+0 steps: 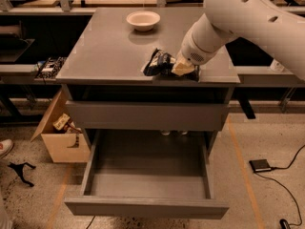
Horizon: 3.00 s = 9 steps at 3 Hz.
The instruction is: Place blue chip bag into middle drawer
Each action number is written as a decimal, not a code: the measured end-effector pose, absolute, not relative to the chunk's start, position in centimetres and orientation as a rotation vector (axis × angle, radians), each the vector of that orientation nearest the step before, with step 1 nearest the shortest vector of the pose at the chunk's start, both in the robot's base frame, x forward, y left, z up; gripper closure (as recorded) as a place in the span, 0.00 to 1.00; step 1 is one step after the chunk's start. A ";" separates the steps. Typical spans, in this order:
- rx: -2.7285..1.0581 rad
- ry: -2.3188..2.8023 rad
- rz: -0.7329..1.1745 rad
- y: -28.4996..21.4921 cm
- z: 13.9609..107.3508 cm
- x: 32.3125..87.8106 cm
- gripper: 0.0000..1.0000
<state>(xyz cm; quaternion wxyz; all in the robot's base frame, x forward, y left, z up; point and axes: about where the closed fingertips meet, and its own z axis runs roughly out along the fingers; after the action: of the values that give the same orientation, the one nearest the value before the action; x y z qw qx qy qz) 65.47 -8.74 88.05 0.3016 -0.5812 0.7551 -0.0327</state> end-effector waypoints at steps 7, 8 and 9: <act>-1.649 1.843 0.396 -9.9 86.7 46.7 1.00; -1.599 1.875 0.456 -8.0 80.5 44.9 1.00; -1.552 1.927 0.460 -6.2 74.5 43.8 1.00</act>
Offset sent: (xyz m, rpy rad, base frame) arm -0.1633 -0.0583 0.1025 0.2241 0.0628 0.2119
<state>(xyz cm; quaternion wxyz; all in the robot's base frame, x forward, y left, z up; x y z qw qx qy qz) 43.81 -6.23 74.46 0.3074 -0.5868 0.7286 0.1741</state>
